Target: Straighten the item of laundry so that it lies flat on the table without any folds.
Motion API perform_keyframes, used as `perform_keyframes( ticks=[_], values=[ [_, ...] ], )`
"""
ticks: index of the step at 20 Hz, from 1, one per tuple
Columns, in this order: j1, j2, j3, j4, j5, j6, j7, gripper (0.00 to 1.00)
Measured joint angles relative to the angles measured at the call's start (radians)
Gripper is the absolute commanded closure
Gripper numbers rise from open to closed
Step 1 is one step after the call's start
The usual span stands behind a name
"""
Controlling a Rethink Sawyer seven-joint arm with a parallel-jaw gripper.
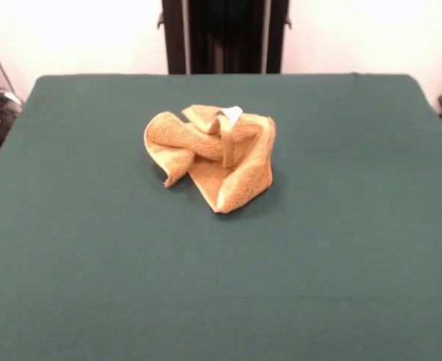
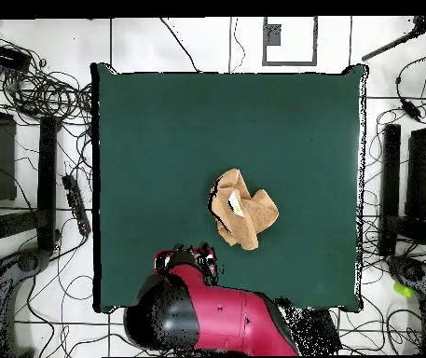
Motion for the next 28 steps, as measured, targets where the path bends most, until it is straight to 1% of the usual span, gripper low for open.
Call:
perform_keyframes(
  ticks=[8, 18, 23, 28],
  values=[
    [-0.005, 0.119, -0.051, -0.033, -0.059, -0.097, 0.000, 0.00],
    [-0.032, 0.258, -0.075, -0.071, -0.077, -0.174, 0.000, 0.00],
    [-0.048, 0.308, -0.087, -0.087, -0.088, -0.203, 0.000, 0.00],
    [-0.099, 0.341, -0.085, -0.102, -0.108, -0.206, 0.000, 0.00]
  ],
)
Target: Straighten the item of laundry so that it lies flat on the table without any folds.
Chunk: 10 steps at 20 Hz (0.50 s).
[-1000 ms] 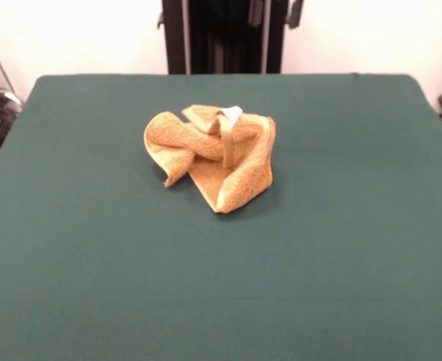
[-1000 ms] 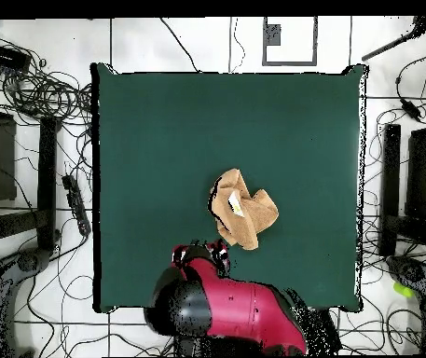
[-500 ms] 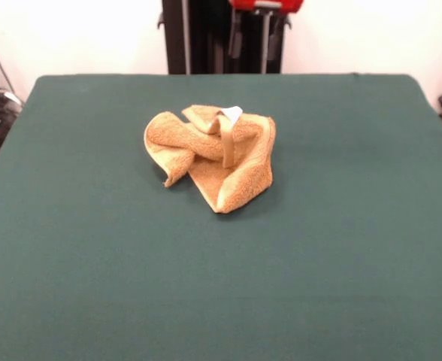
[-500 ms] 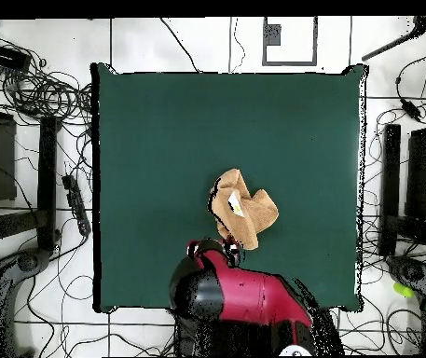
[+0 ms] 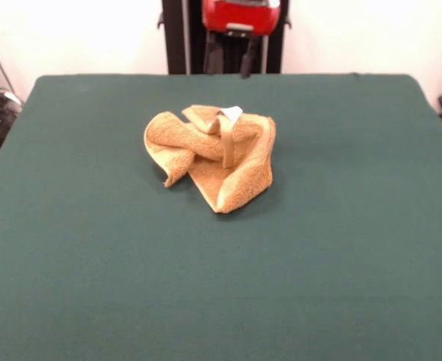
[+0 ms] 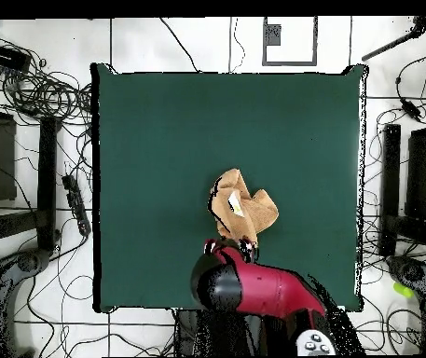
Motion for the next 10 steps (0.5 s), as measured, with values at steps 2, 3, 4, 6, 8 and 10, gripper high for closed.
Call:
perform_keyframes(
  ticks=[2, 3, 4, 6, 8, 10],
  values=[
    [-0.032, 0.013, 0.002, -0.010, -0.013, 0.000, 0.000, 0.00],
    [-0.041, 0.016, 0.003, -0.013, -0.017, 0.000, 0.000, 0.00],
    [-0.062, 0.021, 0.006, -0.021, -0.024, 0.000, 0.000, 0.00],
    [-0.096, 0.025, 0.015, -0.035, -0.038, 0.000, 0.000, 0.00],
    [-0.134, 0.026, 0.029, -0.048, -0.050, 0.000, 0.000, 0.00],
    [-0.179, 0.026, 0.054, -0.062, -0.057, 0.000, 0.000, 0.00]
  ],
)
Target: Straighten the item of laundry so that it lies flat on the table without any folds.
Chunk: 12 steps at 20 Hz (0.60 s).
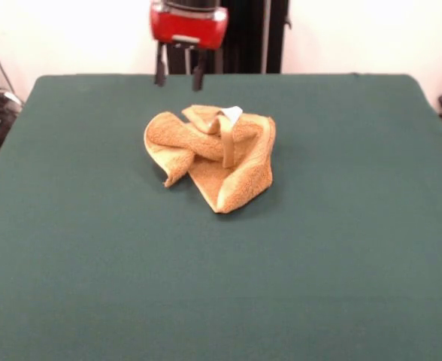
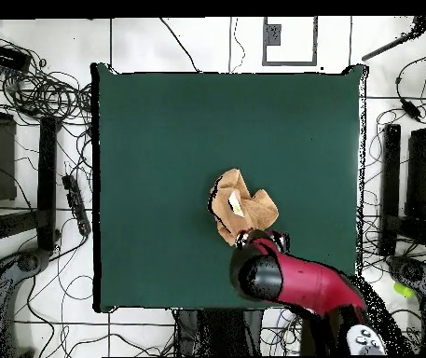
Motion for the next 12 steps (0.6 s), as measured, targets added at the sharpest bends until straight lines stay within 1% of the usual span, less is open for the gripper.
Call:
perform_keyframes(
  ticks=[1, 5, 9, 12],
  values=[
    [-0.033, 0.000, 0.022, -0.009, -0.001, 0.000, 0.000, 0.00],
    [-0.111, 0.008, 0.084, -0.028, -0.001, 0.001, 0.000, 0.00],
    [-0.213, 0.032, 0.182, -0.050, -0.002, 0.020, 0.000, 0.00],
    [-0.286, 0.047, 0.267, -0.056, 0.003, 0.057, 0.000, 0.00]
  ],
)
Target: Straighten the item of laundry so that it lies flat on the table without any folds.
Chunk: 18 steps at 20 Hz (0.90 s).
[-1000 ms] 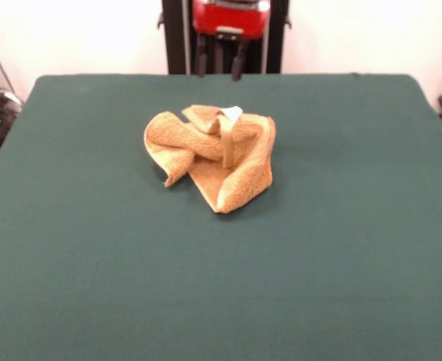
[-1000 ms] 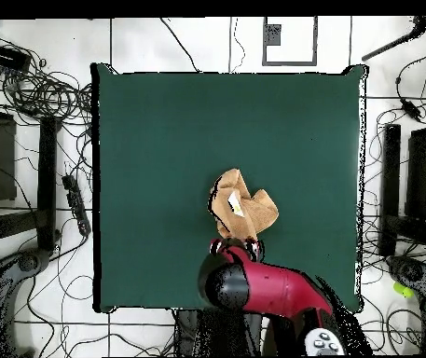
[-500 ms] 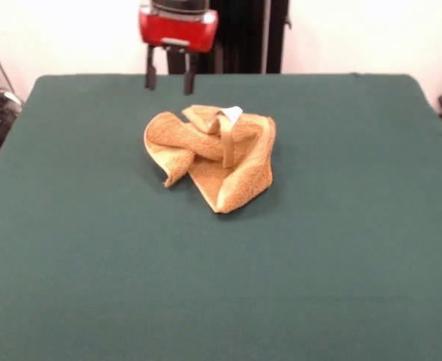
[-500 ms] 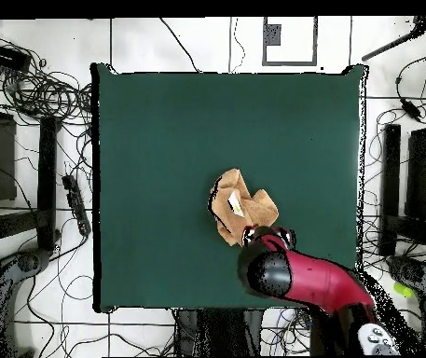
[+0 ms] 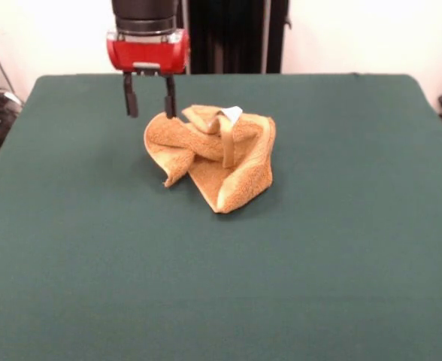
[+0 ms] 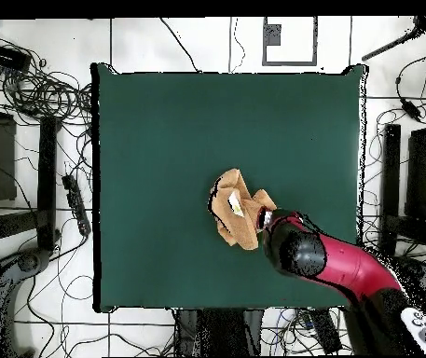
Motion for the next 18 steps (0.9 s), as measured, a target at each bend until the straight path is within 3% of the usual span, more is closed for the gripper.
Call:
perform_keyframes(
  ticks=[7, 18],
  values=[
    [-0.146, 0.048, 0.207, 0.001, 0.067, 0.144, 0.000, 0.00],
    [-0.253, 0.156, 0.433, 0.000, 0.125, 0.212, 0.000, 0.00]
  ],
)
